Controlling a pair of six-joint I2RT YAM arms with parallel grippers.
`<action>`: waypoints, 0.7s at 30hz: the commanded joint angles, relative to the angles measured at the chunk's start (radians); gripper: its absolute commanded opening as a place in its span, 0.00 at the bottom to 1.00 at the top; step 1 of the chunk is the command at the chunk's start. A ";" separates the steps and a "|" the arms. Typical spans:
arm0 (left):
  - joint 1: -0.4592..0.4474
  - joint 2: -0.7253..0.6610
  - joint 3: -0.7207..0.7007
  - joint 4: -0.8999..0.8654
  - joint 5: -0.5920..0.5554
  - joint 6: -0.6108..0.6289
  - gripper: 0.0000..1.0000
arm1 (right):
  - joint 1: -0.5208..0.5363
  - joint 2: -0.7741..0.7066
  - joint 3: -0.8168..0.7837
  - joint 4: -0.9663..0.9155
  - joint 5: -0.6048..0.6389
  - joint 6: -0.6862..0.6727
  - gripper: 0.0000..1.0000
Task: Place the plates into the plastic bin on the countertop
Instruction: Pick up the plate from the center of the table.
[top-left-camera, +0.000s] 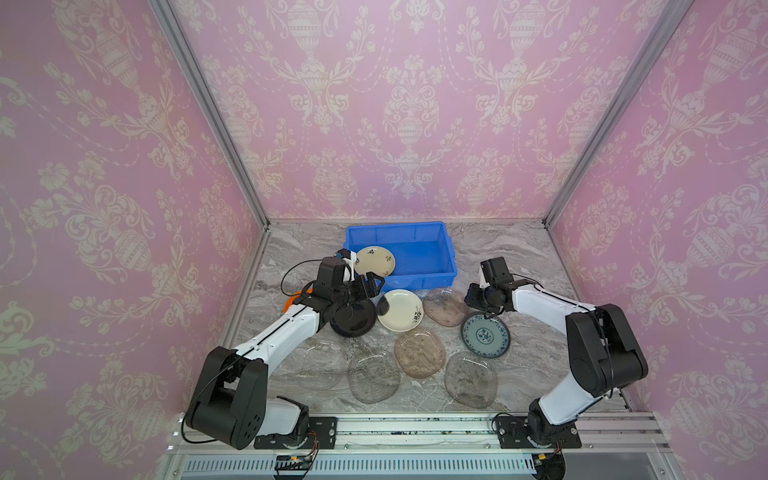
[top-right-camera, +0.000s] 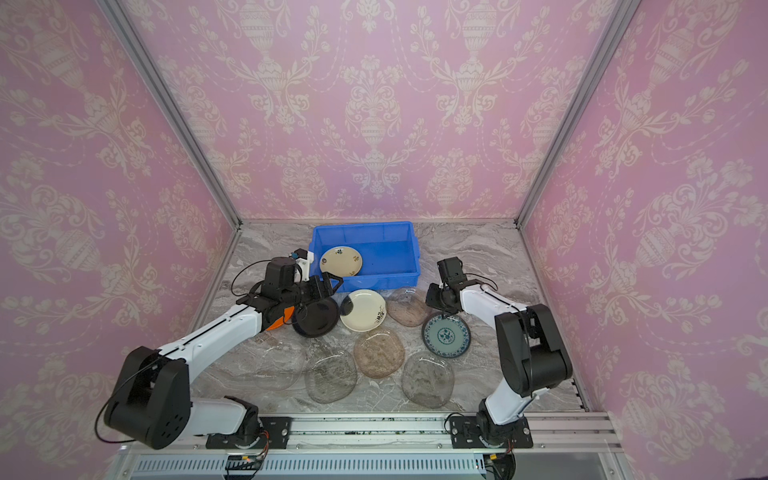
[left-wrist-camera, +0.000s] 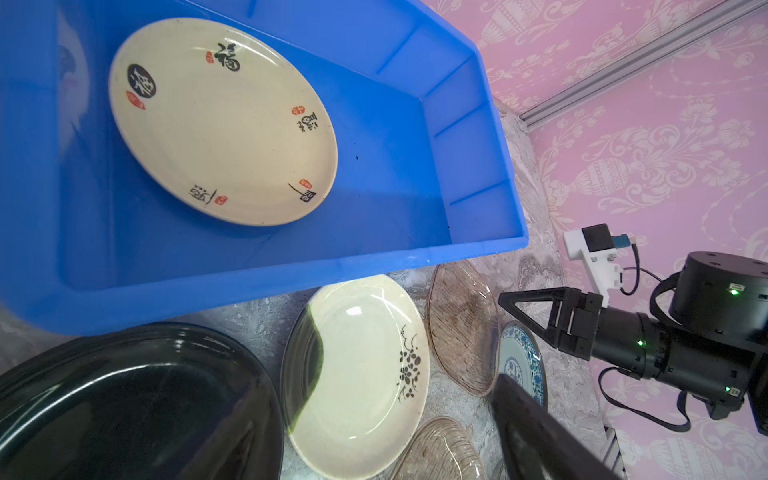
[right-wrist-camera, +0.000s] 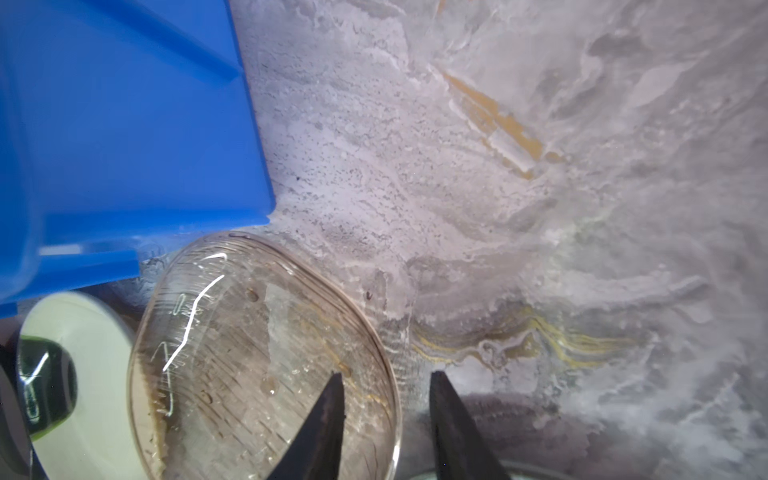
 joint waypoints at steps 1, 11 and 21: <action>-0.009 0.012 0.031 0.027 0.014 -0.019 0.86 | -0.007 0.021 0.021 0.019 -0.024 -0.017 0.33; -0.010 0.029 0.022 0.034 -0.002 -0.019 0.86 | -0.014 0.071 0.014 0.038 -0.055 -0.017 0.24; -0.010 0.050 0.032 0.034 -0.005 -0.012 0.86 | -0.024 0.038 -0.012 0.036 -0.036 -0.010 0.00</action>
